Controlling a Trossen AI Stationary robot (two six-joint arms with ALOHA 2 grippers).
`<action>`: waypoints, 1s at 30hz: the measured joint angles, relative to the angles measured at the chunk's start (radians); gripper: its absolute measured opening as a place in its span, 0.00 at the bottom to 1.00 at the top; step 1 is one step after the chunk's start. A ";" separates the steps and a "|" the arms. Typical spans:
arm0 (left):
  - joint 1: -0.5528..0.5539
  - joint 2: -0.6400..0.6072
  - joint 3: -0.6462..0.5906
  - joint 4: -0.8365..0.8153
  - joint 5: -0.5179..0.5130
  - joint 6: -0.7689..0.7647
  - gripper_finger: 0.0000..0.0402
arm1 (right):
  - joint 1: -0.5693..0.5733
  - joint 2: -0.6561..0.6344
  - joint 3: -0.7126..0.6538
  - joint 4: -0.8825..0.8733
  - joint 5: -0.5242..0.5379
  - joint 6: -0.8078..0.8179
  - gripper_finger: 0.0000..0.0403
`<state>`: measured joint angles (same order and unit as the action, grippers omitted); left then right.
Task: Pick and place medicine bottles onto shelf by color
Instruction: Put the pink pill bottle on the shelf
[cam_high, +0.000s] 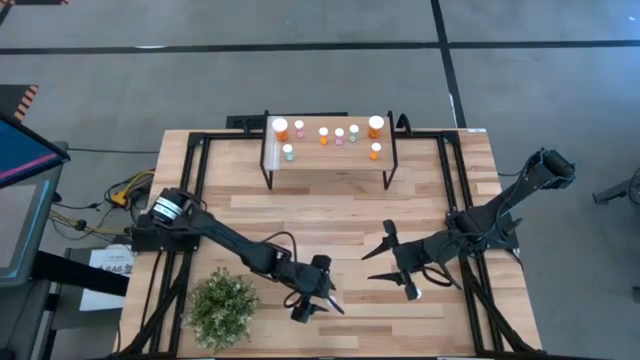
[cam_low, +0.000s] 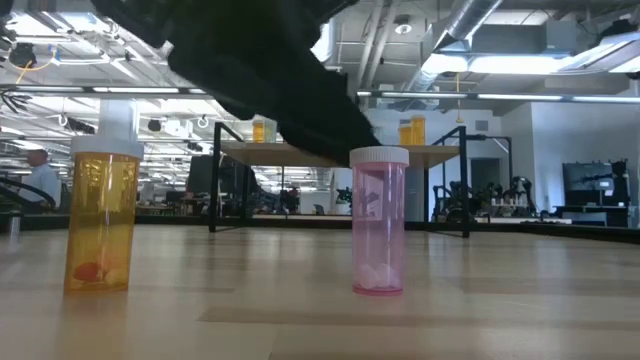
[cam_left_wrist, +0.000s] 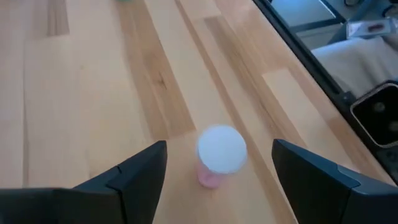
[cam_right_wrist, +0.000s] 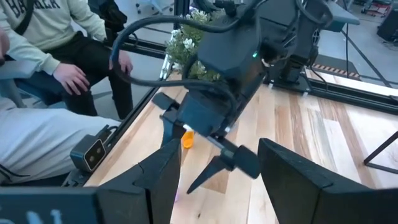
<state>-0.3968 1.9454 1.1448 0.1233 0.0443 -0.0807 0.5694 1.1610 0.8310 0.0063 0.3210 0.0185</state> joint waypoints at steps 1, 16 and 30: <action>-0.002 0.006 0.004 0.005 -0.001 0.000 0.70 | 0.000 0.000 0.000 -0.001 0.000 0.000 0.58; -0.009 0.032 0.003 0.017 -0.015 0.018 0.49 | 0.000 0.000 0.000 0.001 0.000 0.000 0.58; -0.009 0.039 0.003 0.034 -0.024 0.020 0.32 | 0.000 0.000 0.000 -0.002 0.000 0.008 0.58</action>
<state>-0.4053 1.9842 1.1473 0.1568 0.0204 -0.0611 0.5690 1.1610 0.8310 0.0043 0.3206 0.0261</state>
